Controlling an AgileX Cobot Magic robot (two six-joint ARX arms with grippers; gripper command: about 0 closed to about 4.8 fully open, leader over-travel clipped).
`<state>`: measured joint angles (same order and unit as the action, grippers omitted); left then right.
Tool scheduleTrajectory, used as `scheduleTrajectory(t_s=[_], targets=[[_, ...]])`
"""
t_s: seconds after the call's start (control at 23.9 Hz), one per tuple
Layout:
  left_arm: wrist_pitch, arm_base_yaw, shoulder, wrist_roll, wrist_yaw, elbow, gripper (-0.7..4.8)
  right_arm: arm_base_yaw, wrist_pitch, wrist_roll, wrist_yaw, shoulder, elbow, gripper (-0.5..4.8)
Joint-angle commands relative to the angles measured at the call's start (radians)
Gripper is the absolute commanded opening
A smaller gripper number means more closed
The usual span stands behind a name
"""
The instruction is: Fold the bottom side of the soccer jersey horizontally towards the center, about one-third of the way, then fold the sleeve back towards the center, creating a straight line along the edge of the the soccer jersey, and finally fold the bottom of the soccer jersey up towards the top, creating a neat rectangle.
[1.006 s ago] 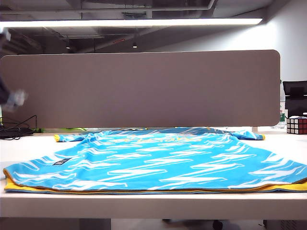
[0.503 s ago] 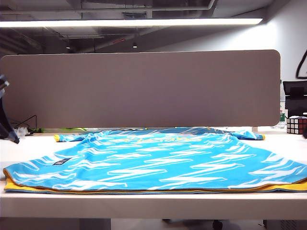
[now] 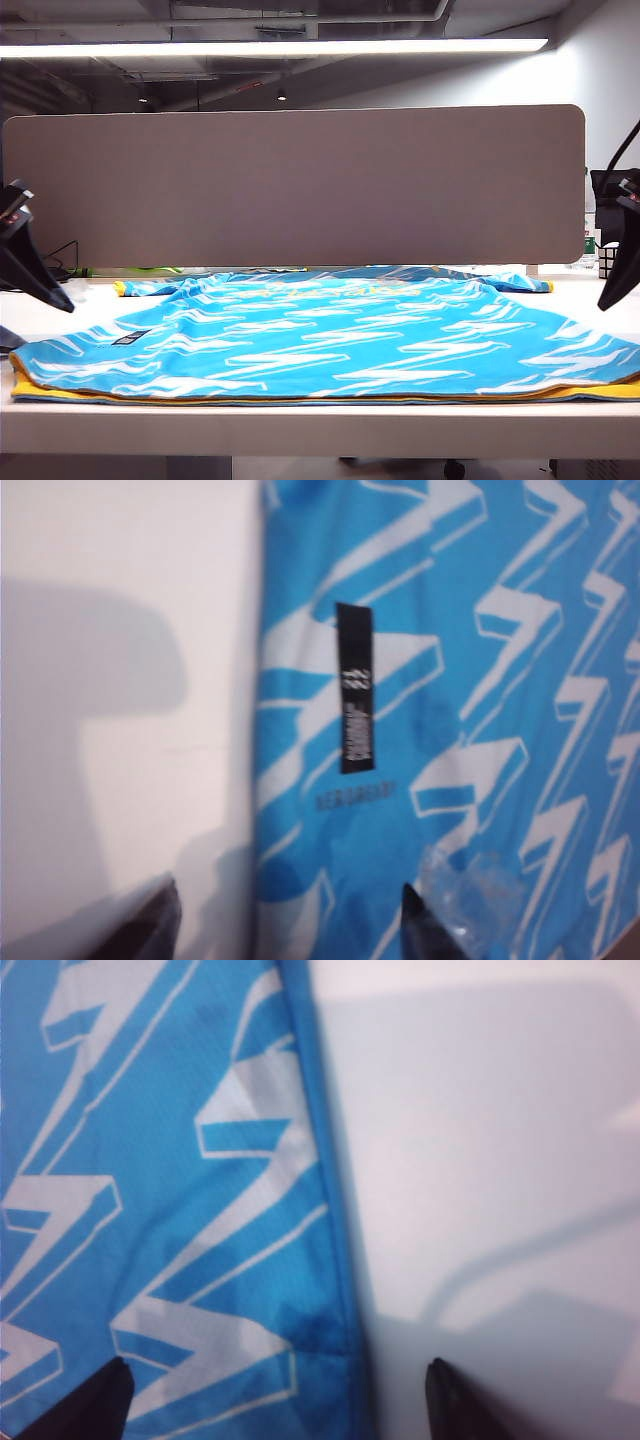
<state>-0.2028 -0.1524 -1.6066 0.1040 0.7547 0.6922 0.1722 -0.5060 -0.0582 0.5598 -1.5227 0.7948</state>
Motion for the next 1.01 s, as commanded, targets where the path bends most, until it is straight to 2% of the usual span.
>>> scheduleTrajectory(t_s=[0.04,0.38,0.5,0.67,0.71,0.75,0.88,0.92,1.01], targets=[[-0.138,0.022,-0.04,-0.054,-0.083,-0.024,2.92,-0.003,-0.041,0.002,0.023,-0.031,-0.007,4.02],[-0.198,0.093,-0.04,-0.079,-0.142,-0.024,2.92,-0.041,-0.058,0.0,0.046,-0.039,-0.076,4.01],[-0.208,0.169,-0.04,-0.078,-0.153,-0.024,2.91,-0.077,-0.042,-0.002,0.046,-0.04,-0.108,4.0],[-0.191,0.22,-0.04,-0.076,-0.169,-0.024,2.81,-0.103,-0.032,-0.016,0.046,-0.04,-0.108,3.98],[-0.18,0.242,-0.04,-0.067,-0.168,-0.024,2.55,-0.11,-0.025,-0.018,0.046,-0.04,-0.108,3.5],[-0.169,0.252,-0.04,-0.065,-0.167,-0.024,1.79,-0.12,-0.019,-0.02,0.045,-0.04,-0.108,2.63],[-0.148,0.252,-0.04,-0.066,-0.167,-0.023,0.1,-0.133,-0.008,-0.024,0.046,-0.04,-0.108,0.95],[-0.138,0.252,-0.04,-0.066,-0.166,-0.023,-0.06,-0.133,0.0,-0.024,0.049,-0.04,-0.108,0.51],[-0.128,0.251,-0.039,-0.067,-0.164,-0.023,-0.06,-0.133,0.008,-0.024,0.051,-0.035,-0.108,0.07]])
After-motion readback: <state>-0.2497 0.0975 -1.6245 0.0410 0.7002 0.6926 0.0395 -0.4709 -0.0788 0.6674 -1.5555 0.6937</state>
